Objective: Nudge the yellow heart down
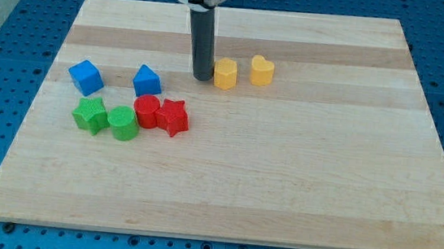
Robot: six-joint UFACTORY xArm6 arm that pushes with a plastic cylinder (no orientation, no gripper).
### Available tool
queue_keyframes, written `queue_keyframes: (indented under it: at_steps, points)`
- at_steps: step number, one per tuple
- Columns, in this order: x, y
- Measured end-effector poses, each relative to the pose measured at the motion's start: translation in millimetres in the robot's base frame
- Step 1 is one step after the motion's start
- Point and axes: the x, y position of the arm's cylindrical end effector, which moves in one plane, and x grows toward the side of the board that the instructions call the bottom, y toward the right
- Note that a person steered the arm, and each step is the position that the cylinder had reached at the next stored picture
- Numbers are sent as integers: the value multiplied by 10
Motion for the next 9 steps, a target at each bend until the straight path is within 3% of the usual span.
queue_keyframes:
  at_steps: [1,3,4,9]
  points:
    - [-31,0]
    - [-867,251]
    - [-1022,436]
    - [-620,727]
